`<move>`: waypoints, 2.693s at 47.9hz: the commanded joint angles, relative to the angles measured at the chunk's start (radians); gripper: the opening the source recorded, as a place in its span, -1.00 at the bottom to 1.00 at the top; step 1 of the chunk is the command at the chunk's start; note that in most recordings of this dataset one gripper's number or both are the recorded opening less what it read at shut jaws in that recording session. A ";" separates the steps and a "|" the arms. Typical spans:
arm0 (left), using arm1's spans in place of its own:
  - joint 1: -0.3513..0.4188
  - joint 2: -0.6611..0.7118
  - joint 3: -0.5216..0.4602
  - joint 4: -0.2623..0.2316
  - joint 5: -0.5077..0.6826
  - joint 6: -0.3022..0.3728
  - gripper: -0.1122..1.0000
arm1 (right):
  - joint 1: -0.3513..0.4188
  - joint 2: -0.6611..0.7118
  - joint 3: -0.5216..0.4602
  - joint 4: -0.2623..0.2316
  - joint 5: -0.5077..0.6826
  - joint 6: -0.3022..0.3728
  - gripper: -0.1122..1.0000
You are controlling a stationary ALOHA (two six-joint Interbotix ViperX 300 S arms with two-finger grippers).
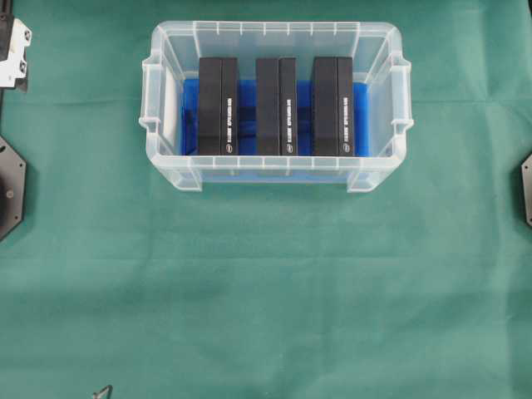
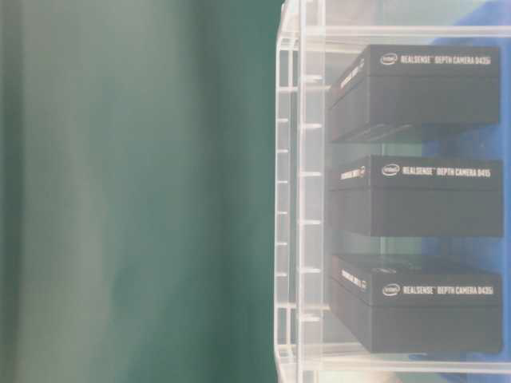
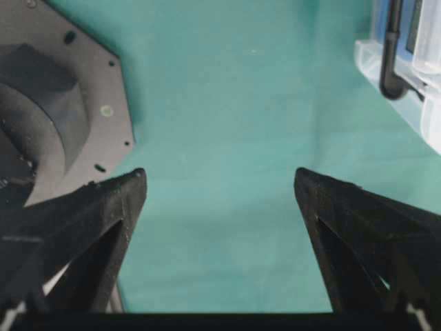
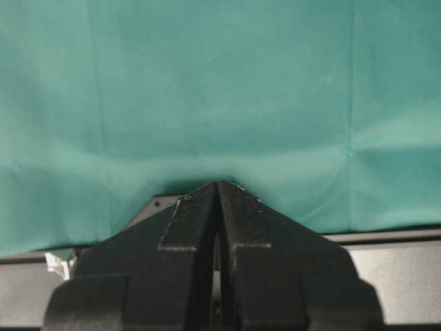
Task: Take the box out of the case with the left arm.
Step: 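Lower the open left gripper over the middle black box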
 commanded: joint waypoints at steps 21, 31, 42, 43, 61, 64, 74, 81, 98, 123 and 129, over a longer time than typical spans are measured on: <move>0.002 0.052 -0.049 -0.014 -0.021 -0.003 0.82 | -0.002 0.005 -0.018 -0.003 0.002 0.002 -0.80; -0.020 0.175 -0.147 -0.014 -0.038 -0.002 0.82 | 0.000 0.005 -0.020 -0.002 0.000 0.002 -0.80; -0.071 0.330 -0.296 -0.014 -0.086 -0.009 0.82 | -0.002 0.005 -0.018 -0.003 -0.003 0.002 -0.80; -0.075 0.345 -0.311 -0.014 -0.086 -0.011 0.82 | -0.002 0.005 -0.018 -0.002 -0.005 0.002 -0.80; -0.153 0.584 -0.566 -0.014 -0.100 -0.071 0.82 | -0.002 0.005 -0.018 -0.006 -0.005 0.002 -0.80; -0.161 0.620 -0.609 -0.014 -0.100 -0.071 0.82 | -0.002 0.003 -0.018 -0.011 -0.003 0.000 -0.80; -0.170 0.761 -0.758 -0.014 -0.100 -0.069 0.82 | 0.000 0.002 -0.018 -0.018 -0.003 0.000 -0.80; -0.170 0.844 -0.848 -0.014 -0.101 -0.066 0.81 | -0.002 0.000 -0.020 -0.018 0.000 0.000 -0.80; -0.169 0.957 -0.991 -0.014 -0.101 -0.066 0.81 | 0.000 -0.002 -0.020 -0.025 0.000 -0.002 -0.80; -0.166 0.956 -0.973 -0.012 -0.095 -0.064 0.81 | 0.000 -0.002 -0.020 -0.041 0.002 -0.005 -0.80; -0.164 0.956 -0.973 -0.012 -0.095 -0.064 0.81 | -0.002 -0.003 -0.020 -0.041 0.002 -0.006 -0.80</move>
